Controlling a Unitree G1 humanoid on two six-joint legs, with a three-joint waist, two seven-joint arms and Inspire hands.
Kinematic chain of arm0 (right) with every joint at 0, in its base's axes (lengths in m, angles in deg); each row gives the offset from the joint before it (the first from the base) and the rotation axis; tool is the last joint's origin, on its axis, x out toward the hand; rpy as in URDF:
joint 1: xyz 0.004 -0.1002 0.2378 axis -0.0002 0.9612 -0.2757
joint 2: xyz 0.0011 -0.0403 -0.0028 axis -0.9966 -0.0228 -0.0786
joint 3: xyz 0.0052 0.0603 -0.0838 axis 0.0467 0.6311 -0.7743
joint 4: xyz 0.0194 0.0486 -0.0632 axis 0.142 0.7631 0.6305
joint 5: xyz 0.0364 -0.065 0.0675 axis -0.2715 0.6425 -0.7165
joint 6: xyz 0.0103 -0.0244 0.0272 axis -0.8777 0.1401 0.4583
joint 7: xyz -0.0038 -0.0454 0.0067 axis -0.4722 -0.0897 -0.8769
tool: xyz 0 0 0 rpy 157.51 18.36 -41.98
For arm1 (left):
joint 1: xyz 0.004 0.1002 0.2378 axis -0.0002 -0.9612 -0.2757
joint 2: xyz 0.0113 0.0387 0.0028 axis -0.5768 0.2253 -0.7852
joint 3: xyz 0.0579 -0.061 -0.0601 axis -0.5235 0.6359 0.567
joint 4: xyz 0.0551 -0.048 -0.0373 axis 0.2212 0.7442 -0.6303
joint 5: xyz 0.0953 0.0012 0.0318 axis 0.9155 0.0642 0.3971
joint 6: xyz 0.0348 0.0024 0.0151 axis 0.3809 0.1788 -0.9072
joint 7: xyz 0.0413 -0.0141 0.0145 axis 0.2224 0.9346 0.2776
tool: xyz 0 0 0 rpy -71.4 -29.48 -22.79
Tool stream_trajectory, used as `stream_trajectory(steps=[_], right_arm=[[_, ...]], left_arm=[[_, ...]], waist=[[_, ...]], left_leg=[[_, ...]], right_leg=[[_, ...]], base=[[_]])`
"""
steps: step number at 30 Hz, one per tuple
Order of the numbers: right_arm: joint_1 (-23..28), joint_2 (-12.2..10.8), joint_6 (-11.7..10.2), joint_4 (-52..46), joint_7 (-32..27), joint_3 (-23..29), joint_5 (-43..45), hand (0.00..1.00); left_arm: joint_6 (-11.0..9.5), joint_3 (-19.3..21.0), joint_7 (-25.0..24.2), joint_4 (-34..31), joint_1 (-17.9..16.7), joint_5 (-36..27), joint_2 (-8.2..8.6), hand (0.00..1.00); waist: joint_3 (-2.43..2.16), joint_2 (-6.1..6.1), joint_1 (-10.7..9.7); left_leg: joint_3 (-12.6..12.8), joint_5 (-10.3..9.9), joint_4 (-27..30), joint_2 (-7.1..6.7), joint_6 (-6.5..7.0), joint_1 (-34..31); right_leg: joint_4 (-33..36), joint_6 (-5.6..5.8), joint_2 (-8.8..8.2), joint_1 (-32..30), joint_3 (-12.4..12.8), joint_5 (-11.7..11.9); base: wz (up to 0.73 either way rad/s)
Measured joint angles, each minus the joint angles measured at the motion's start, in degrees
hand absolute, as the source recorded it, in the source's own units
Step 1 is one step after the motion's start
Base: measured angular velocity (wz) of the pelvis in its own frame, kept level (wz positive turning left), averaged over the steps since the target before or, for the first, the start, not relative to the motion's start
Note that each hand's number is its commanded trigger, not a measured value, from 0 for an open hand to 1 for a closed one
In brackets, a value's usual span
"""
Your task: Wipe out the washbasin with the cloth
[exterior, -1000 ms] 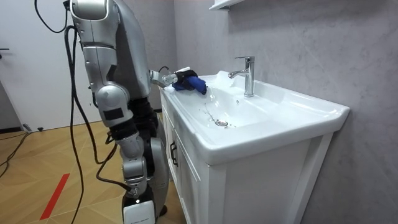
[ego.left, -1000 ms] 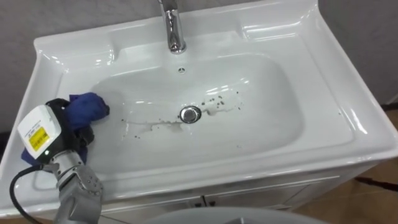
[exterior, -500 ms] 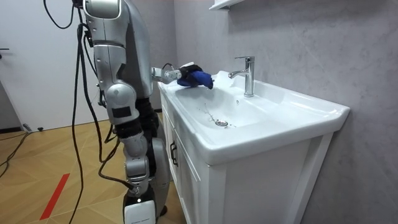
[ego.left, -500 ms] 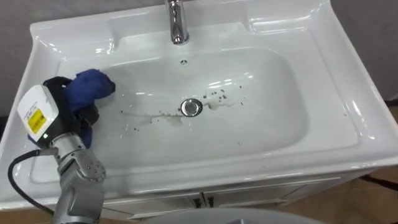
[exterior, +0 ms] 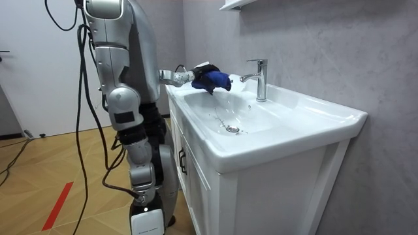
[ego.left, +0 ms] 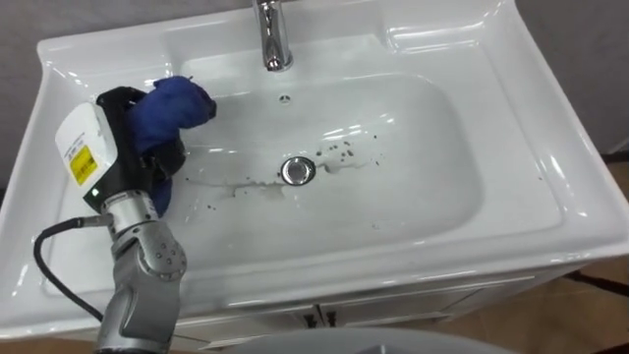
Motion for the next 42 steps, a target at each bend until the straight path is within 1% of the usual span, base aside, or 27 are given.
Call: stream_trajectory(steps=[6,9,12,18,21,23,25,30,33,37,42], right_arm=[[0.36,-0.03,0.13,0.29,0.18,-0.01,0.34,0.00],[0.28,-0.02,0.18,0.95,0.16,0.00,2.04,0.00],[0.32,-0.01,0.38,1.32,0.21,-0.01,2.52,0.00],[-0.03,0.00,0.67,1.22,0.56,-0.53,4.32,0.00],[-0.30,0.01,0.62,1.19,0.74,-0.65,4.63,0.00],[-0.68,0.01,0.63,0.90,0.75,-0.67,4.69,0.00],[-0.73,0.07,0.62,0.72,0.71,-0.67,4.69,0.00],[-0.06,0.07,0.70,-0.56,0.90,-0.52,4.69,0.00],[0.15,0.08,0.68,-0.99,0.90,-0.55,4.49,0.00],[0.68,0.04,0.70,-1.74,0.87,-0.64,4.36,0.00],[1.17,-0.04,0.74,-1.71,0.86,-0.74,4.36,0.00]], left_arm=[[0.00,-0.08,-0.29,0.15,-0.14,0.00,0.03,1.00],[0.01,-0.26,-0.43,0.49,-0.28,-0.06,0.03,1.00],[0.01,-0.87,-1.53,0.88,-0.37,-0.07,0.03,1.00],[0.01,-2.86,-4.14,4.63,-0.38,-0.09,0.00,1.00],[0.01,-3.79,-5.68,7.51,-0.39,-0.05,-0.04,1.00],[-0.07,-4.06,-6.28,10.84,-0.38,-0.05,-0.03,1.00],[0.12,-3.95,-7.26,11.92,-0.18,-0.14,-0.22,1.00],[-0.05,-3.93,-7.24,12.64,0.10,-0.08,-0.27,1.00],[-0.05,-3.92,-7.21,14.27,0.70,-0.11,-0.27,1.00],[-0.05,-3.95,-7.19,15.78,1.00,-0.23,-0.28,1.00],[-0.07,-3.95,-7.05,18.74,1.67,-0.21,-0.27,1.00]], waist=[[-0.11,-0.15,0.17],[-0.17,-0.10,0.14],[-0.22,-0.02,0.18],[-0.29,0.06,0.11],[-0.22,-0.04,0.18],[-0.19,-0.21,0.15],[-0.17,-0.27,0.10],[-0.15,-0.25,-0.18],[-0.09,0.10,-0.22],[-0.11,0.56,-1.22],[-0.10,0.62,-1.91]], left_leg=[[-0.03,0.00,0.21,0.02,0.00,-0.08],[0.00,0.00,0.21,0.01,0.00,-0.09],[0.04,0.00,0.20,0.01,0.00,-0.09],[0.17,0.00,0.14,0.02,0.00,0.05],[0.43,0.00,0.13,0.09,0.00,0.06],[0.63,0.00,0.13,0.12,0.00,0.12],[0.72,-0.02,0.11,0.13,0.01,0.08],[0.81,-0.02,-0.01,0.17,0.01,0.25],[1.39,-0.04,-0.06,0.36,-0.02,0.78],[1.75,-0.22,-0.72,0.56,-0.16,1.11],[2.72,-0.25,-1.29,0.70,-0.21,1.55]], right_leg=[[0.10,-0.03,0.01,0.02,-0.02,0.02],[0.03,-0.03,0.02,-0.01,0.03,0.02],[-0.01,-0.02,0.02,0.00,0.05,0.02],[0.03,-0.02,0.01,0.12,0.13,0.02],[0.21,-0.02,0.00,-0.07,0.29,0.02],[0.25,-0.02,0.02,-0.13,0.82,0.02],[0.24,-0.02,0.05,-0.24,1.08,0.02],[0.27,-0.02,0.12,-0.25,1.44,0.02],[0.34,-0.03,0.27,-0.01,2.04,0.02],[0.24,-0.04,0.54,-0.09,2.51,0.01],[-0.02,-0.09,0.69,-0.17,3.11,0.04]], base=[[0.00],[0.00],[0.00],[0.00],[-0.02],[-0.06],[-0.04],[-0.01],[-0.08],[-0.07],[-0.10]])
